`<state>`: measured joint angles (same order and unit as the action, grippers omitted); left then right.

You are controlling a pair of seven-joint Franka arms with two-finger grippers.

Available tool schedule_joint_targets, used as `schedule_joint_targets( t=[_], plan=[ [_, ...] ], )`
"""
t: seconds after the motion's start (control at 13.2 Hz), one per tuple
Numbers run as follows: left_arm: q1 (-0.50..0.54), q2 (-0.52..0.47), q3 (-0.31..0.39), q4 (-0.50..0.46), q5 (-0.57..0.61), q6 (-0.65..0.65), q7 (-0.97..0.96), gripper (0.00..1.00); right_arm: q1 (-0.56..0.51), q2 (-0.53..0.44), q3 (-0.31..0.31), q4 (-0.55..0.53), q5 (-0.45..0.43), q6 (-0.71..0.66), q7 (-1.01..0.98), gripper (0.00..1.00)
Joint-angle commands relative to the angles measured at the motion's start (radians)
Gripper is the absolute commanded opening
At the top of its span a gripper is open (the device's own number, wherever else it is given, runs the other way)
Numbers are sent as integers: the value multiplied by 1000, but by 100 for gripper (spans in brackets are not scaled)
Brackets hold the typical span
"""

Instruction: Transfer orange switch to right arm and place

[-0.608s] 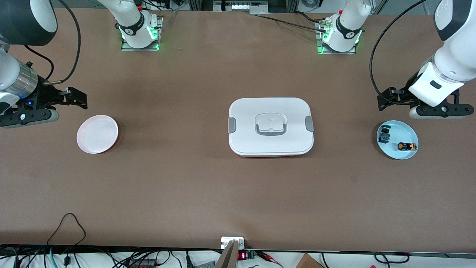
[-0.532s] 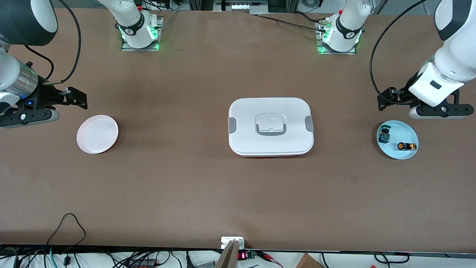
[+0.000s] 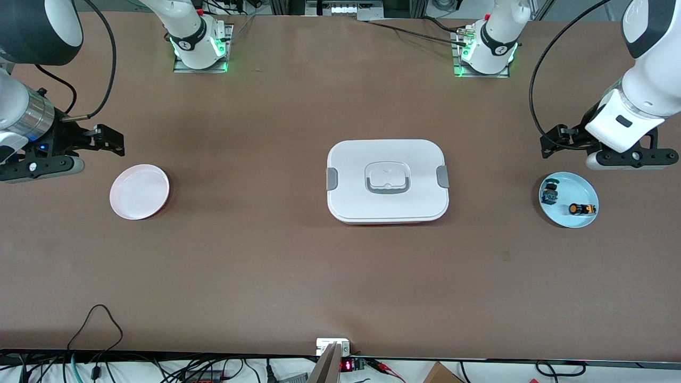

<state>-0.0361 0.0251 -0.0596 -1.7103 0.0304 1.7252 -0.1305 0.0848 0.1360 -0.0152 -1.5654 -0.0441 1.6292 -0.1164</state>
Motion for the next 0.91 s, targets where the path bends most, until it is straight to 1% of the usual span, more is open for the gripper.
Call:
schedule_joint_targets(
  t=[0.0,0.53,0.68,0.84],
  plan=[
    [2,19,4,38,-9,-33,2,100,6,4,1,21,-14,-8,-6,100],
    [15,25,15,37,-9,-84,-12,100,6,4,1,24,-14,-6,-6,100],
    [44,70,17,35,-7,-90,-11,100,6,5,1,24,-14,-6,-6,100],
    [106,130,18,37,-7,-96,-9,100,6,5,1,24,-14,-6,-6,100]
  ],
)
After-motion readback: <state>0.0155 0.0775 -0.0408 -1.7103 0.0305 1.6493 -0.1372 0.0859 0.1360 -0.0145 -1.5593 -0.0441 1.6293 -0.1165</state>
